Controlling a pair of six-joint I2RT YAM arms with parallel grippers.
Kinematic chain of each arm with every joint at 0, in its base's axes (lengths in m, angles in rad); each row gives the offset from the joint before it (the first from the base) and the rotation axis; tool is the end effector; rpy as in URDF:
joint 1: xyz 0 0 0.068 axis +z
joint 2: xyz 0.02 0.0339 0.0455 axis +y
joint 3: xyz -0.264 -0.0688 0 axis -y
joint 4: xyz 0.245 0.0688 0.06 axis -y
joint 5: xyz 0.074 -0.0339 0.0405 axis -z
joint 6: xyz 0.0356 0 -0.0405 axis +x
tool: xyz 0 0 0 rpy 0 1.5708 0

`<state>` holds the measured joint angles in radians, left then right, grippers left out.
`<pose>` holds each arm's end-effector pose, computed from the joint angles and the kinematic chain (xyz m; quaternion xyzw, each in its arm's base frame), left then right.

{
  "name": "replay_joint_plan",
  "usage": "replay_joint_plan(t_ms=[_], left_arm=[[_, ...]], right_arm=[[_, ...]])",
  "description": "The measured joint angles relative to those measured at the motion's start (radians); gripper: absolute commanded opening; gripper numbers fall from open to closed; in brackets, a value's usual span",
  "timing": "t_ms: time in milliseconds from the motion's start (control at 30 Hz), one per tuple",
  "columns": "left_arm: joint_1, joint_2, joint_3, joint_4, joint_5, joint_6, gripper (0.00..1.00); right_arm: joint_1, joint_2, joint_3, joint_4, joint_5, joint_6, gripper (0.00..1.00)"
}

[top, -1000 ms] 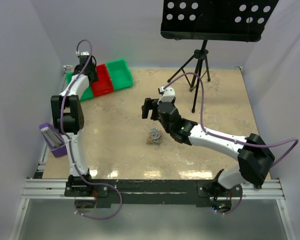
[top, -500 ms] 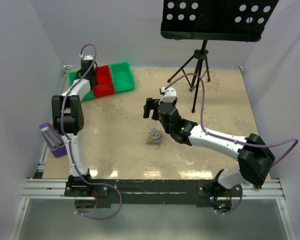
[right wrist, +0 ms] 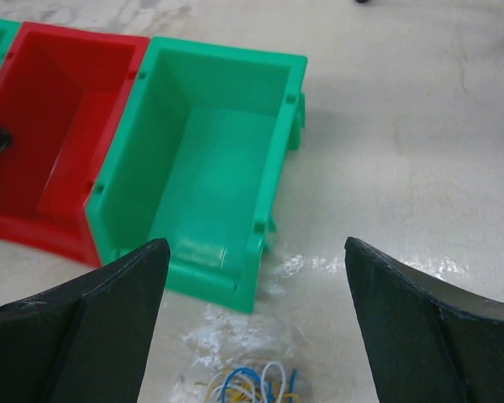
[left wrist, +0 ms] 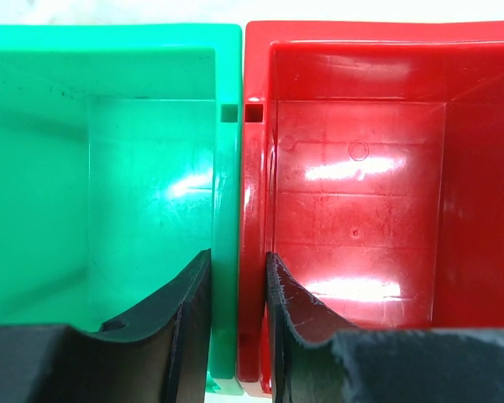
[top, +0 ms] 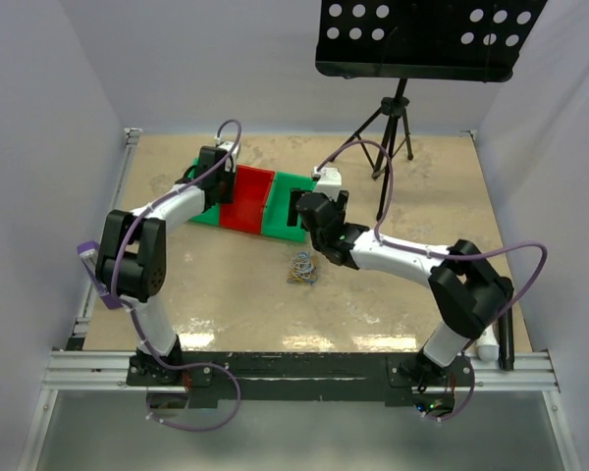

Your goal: Untangle the cables

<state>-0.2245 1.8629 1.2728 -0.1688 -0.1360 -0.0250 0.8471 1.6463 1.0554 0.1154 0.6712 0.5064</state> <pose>0.4030 -0.0871 0.2046 0.0646 0.9147 0.0129 0.3987 0.2599 0.2606 0.2434 0.0323 0.8235 0.0887 0.5594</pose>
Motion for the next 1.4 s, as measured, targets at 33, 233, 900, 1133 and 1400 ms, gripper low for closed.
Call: replay_joint_plan(t_ms=[33, 233, 900, 1133, 1400], left_arm=[[-0.010, -0.013, -0.014, -0.004, 0.005, 0.001, 0.11], [-0.030, -0.060, -0.074, 0.002, 0.013, -0.020, 0.16], [-0.051, -0.146, -0.149, -0.112, 0.230, -0.047, 0.67], [-0.045, -0.232, -0.081, -0.244, 0.354, 0.037, 0.74], [0.017, -0.306, -0.043, -0.225, 0.254, 0.132, 0.71]], right_arm=[[-0.017, 0.018, 0.011, -0.007, 0.000, 0.006, 0.86], [-0.109, 0.097, 0.039, -0.064, 0.005, 0.055, 0.81], [-0.114, 0.215, 0.056, -0.074, -0.034, 0.105, 0.27], [-0.116, 0.214, 0.059, -0.127, 0.005, 0.119, 0.20], [-0.185, 0.195, 0.056, -0.179, 0.039, 0.134, 0.17]])
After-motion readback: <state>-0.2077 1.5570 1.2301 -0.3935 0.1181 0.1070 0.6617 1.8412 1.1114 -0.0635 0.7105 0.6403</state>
